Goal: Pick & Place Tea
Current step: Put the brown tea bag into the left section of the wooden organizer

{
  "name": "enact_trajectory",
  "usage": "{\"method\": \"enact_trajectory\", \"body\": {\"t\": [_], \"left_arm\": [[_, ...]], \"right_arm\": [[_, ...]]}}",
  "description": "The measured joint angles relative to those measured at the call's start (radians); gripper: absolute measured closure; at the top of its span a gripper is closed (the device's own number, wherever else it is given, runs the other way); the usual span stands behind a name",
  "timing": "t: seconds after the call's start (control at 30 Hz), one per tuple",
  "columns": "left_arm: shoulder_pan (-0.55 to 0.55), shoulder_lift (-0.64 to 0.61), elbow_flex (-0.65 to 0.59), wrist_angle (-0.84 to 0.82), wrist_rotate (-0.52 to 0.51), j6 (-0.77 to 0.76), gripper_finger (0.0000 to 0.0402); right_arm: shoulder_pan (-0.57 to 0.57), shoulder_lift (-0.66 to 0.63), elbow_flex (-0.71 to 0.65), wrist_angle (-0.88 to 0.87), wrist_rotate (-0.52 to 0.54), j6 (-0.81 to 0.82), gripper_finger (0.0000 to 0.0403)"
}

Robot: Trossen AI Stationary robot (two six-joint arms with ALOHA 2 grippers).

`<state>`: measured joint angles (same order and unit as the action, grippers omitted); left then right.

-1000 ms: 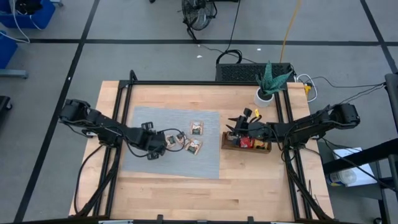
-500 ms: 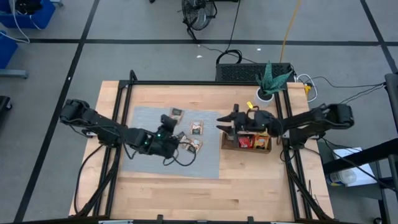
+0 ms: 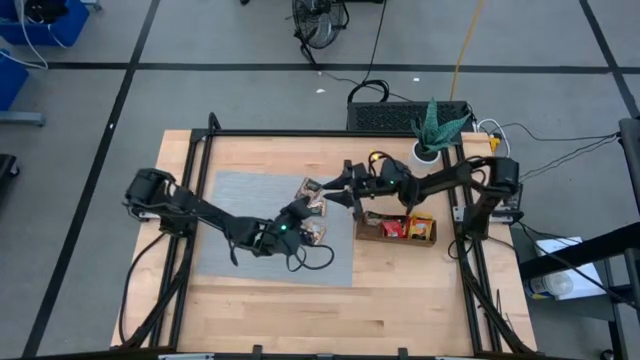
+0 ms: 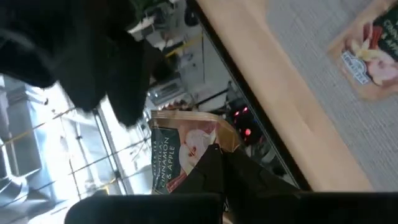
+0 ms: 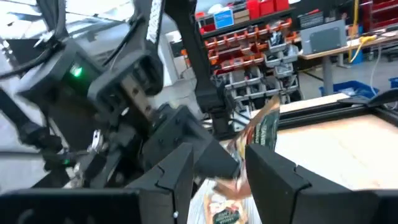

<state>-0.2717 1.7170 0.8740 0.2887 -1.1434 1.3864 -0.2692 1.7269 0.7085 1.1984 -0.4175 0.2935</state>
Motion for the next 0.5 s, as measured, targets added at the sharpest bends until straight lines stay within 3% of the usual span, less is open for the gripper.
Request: {"method": "enact_trajectory", "body": {"t": [0.17,0.5], "left_arm": [[-0.007,-0.002,0.002,0.027,-0.068,0.027,0.0399],[-0.030,-0.010,0.001,0.109,0.003,0.094,0.0397]], "right_arm": [[-0.011,0.015,0.010,0.001,0.000,0.001,0.0273],[-0.011,0.015,0.010,-0.009,-0.002,-0.017,0.0273]]}}
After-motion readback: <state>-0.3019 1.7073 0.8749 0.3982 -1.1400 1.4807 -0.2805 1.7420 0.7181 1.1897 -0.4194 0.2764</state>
